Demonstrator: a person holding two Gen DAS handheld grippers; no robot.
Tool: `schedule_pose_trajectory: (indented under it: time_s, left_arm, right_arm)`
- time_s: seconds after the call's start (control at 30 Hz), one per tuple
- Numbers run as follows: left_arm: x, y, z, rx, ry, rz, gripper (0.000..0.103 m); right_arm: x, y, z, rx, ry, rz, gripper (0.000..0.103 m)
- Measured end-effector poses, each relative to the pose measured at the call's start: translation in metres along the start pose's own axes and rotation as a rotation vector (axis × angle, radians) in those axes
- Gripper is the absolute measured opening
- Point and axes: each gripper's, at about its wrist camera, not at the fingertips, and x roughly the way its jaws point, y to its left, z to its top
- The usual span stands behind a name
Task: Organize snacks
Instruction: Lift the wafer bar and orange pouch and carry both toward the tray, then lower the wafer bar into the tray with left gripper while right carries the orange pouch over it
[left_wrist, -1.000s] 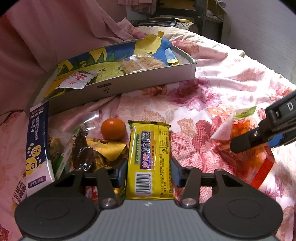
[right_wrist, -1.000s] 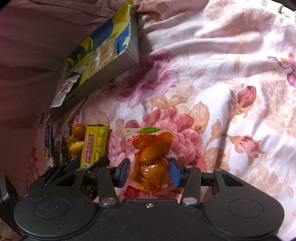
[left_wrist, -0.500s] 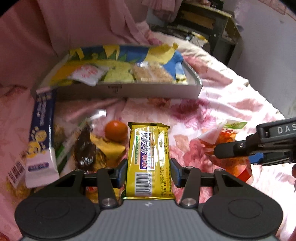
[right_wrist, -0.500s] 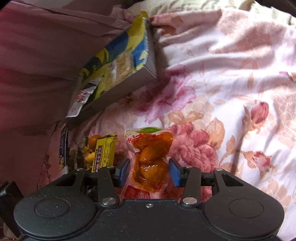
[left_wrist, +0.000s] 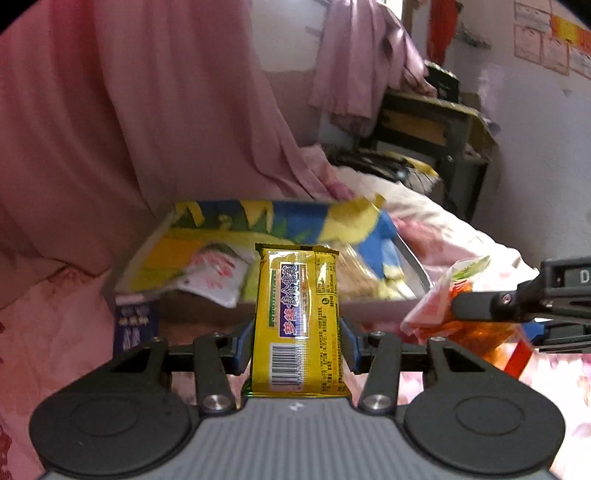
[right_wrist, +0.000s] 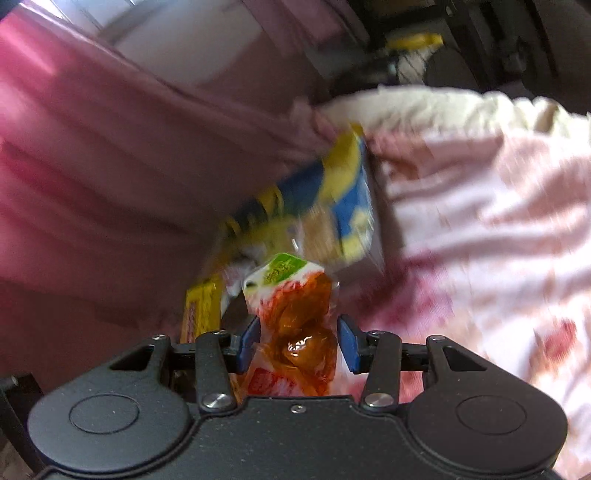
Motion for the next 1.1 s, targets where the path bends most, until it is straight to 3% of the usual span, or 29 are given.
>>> schedule_pose_trajectory:
  time_s: [0.1,0.37,0.4,0.6,0.7,0.8,0.83,1.0,1.1]
  left_arm:
    - [0.008,0.007,0.01,-0.03,-0.023,0.004,0.052]
    - [0.028,0.027,0.016,-0.11,-0.027,0.017,0.052]
    - [0.031,0.029,0.017,-0.123,-0.023,0.02,0.052]
    - [0.038,0.034,0.013,-0.151,-0.007,0.01,0.052]
    - [0.04,0.035,0.011,-0.154,0.006,0.006,0.052]
    - [0.038,0.035,0.011,-0.151,0.004,0.008,0.052]
    - [0.037,0.035,0.012,-0.148,0.003,0.01,0.052]
    - [0.035,0.034,0.015,-0.145,-0.008,0.007,0.052]
    - [0.038,0.033,0.019,-0.134,-0.009,0.012,0.052]
  right_arm:
    - [0.012,0.005,0.008,-0.014,-0.039,0.015,0.048]
    - [0.043,0.009,0.013,0.004,-0.022,0.015,0.046]
    - [0.046,0.009,0.015,0.01,-0.028,0.025,0.027]
    - [0.063,0.01,0.016,-0.012,0.025,-0.012,0.023]
    - [0.071,0.01,0.013,-0.027,0.108,-0.078,0.033]
    - [0.07,0.012,0.008,-0.067,0.189,-0.121,0.066]
    - [0.068,0.014,0.003,-0.1,0.219,-0.151,0.072]
    - [0.064,0.027,-0.024,-0.226,0.336,-0.25,0.082]
    - [0.069,0.029,-0.033,-0.236,0.377,-0.236,0.082]
